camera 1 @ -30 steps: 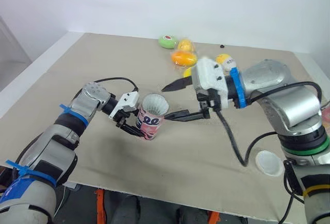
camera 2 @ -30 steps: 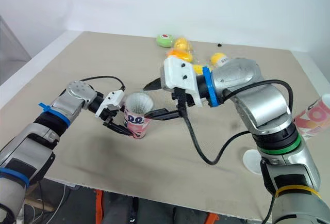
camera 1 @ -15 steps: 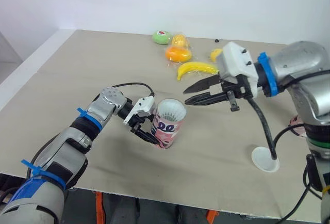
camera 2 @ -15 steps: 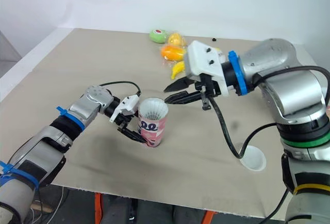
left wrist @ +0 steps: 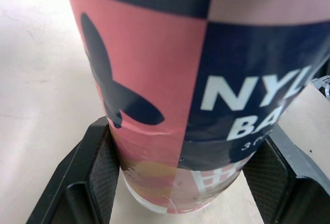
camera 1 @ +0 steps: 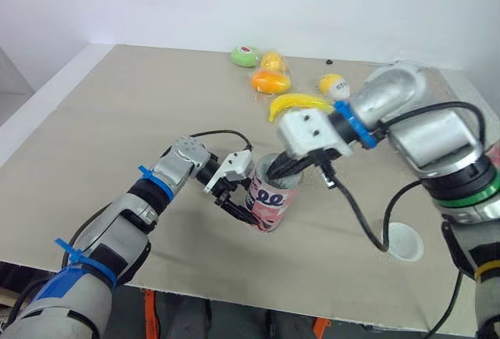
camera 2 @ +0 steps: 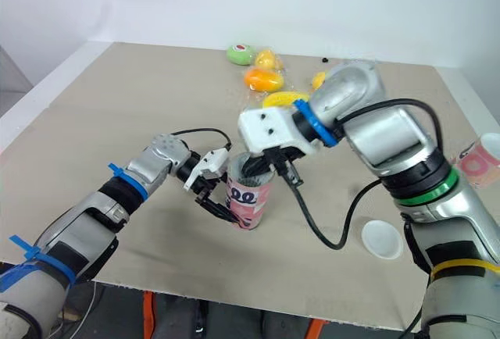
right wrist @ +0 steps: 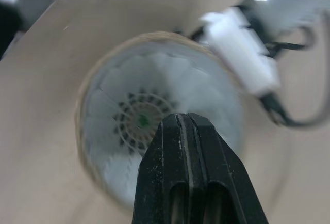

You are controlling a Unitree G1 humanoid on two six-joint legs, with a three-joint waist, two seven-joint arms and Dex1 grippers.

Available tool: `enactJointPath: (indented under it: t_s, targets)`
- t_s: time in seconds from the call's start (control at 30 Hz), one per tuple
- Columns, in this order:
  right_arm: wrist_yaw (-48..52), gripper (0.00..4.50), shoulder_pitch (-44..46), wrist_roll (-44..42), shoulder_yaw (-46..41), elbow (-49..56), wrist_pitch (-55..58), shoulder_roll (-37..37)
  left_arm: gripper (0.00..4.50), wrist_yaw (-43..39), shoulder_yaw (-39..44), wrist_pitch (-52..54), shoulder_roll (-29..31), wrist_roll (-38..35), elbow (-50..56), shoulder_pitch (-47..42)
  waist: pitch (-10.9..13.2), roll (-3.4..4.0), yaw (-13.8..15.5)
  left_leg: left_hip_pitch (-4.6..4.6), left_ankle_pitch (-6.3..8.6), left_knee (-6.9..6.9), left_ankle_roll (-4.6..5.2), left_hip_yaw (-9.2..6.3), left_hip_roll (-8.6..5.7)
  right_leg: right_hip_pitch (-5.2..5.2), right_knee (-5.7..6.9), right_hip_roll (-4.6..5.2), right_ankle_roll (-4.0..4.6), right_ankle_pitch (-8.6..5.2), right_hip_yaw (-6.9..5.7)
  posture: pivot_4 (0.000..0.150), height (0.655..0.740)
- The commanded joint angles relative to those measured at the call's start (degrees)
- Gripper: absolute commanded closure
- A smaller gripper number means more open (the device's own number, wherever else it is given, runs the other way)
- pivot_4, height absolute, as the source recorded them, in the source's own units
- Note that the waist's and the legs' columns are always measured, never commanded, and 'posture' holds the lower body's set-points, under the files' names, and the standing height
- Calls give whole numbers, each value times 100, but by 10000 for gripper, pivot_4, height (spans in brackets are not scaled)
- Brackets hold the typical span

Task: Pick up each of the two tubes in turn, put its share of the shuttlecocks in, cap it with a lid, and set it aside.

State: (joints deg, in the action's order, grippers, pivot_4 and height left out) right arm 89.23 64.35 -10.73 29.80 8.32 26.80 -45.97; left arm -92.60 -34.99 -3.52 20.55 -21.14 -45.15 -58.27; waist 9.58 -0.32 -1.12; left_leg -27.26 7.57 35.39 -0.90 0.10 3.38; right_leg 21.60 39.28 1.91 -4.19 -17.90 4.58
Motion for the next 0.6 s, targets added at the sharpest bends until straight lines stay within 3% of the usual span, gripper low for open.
enactJointPath:
  t_s: [0.03,0.17,0.4,0.53,0.6]
  targets:
    - [325,44239,191,92,278,89,-197,-37,13611,10,85,-5,-73,74,-82,10,0,0,8,0,-1,0,-2,0,0,0,0,1,0,0,0,1500,7179]
    - [327,44239,209,63,272,60,-223,-66,13611,10,197,-38,-144,127,-140,10,0,0,12,0,-3,4,-5,-1,-3,-4,0,4,-2,1,-2,1500,7179]
    - [247,44239,637,-568,-997,-202,304,-348,13611,10,412,-101,-268,235,-100,166,3,0,14,0,-9,3,-15,-2,-2,-4,1,4,-2,7,-2,1500,7179]
    - [326,44239,558,-1275,-1860,115,833,-1121,13611,10,649,-215,-436,346,-152,281,7,2,45,0,-8,0,-14,-7,-4,-6,1,6,-1,5,-9,1500,7179]
    - [173,44239,75,-1190,-2324,165,887,-1749,13611,56,850,-390,-604,401,-200,367,11,-4,93,-4,-8,-1,-15,-8,-9,-5,0,11,-1,5,-11,1500,7179]
